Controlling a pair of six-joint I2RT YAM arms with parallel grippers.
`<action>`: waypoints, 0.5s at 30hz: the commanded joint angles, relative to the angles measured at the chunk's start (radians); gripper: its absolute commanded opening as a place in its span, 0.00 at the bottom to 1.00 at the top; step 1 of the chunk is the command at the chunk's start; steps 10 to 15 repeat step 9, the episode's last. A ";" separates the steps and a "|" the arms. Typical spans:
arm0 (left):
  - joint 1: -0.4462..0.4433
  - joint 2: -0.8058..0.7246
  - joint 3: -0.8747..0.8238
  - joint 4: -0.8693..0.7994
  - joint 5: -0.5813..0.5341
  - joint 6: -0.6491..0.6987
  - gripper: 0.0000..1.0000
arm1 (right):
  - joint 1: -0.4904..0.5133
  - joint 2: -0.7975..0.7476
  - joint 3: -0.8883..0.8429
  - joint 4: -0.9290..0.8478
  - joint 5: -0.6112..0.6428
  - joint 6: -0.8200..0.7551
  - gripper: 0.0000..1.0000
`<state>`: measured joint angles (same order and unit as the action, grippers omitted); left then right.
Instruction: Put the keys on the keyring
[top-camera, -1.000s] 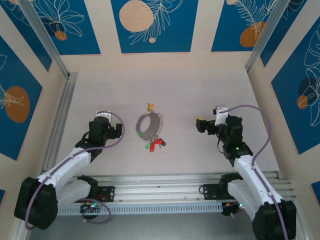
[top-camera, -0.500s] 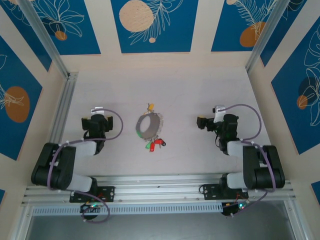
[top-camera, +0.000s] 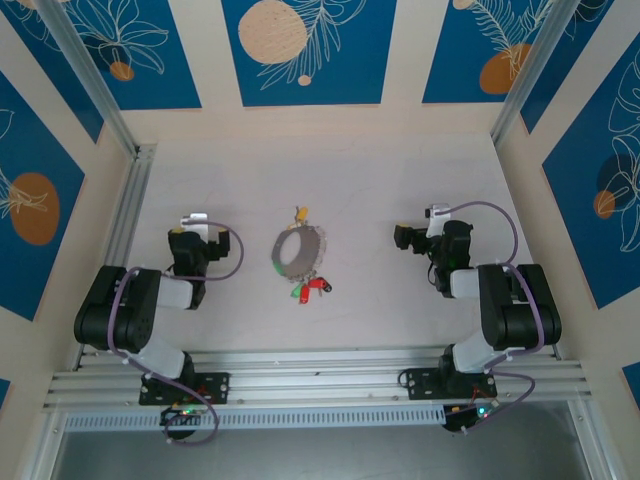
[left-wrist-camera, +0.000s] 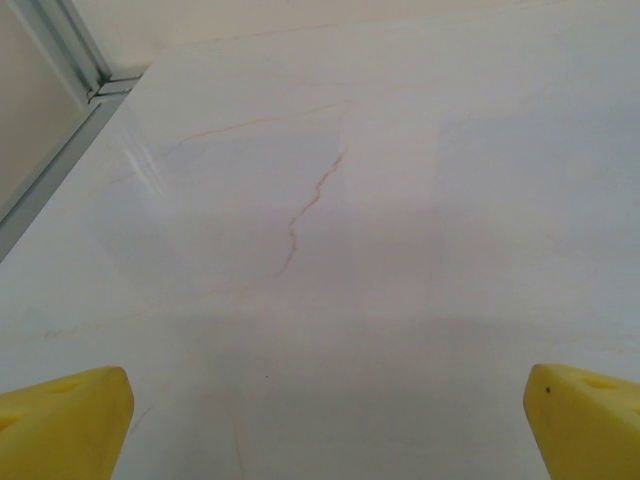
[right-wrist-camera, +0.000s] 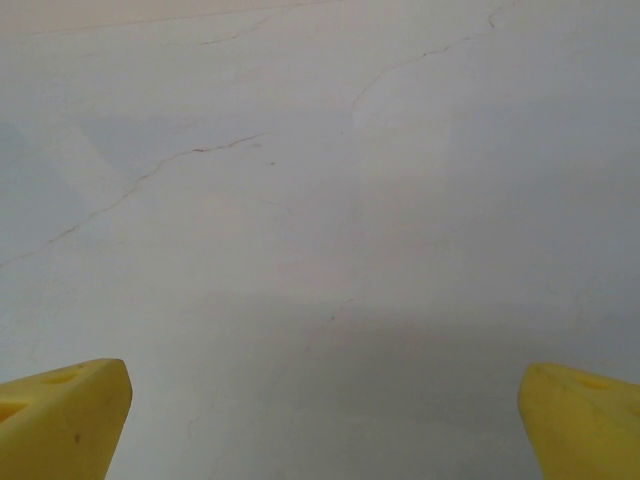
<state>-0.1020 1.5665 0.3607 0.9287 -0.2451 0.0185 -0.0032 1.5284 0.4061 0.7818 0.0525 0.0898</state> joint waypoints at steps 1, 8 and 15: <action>0.005 -0.004 0.001 0.035 0.025 0.007 1.00 | 0.005 -0.005 0.010 0.022 0.024 0.002 0.99; 0.004 -0.005 -0.003 0.039 0.023 0.006 1.00 | 0.001 -0.005 0.013 0.017 0.016 0.005 0.99; 0.004 -0.005 -0.003 0.036 0.023 0.006 1.00 | 0.003 -0.007 0.012 0.019 0.018 0.004 0.99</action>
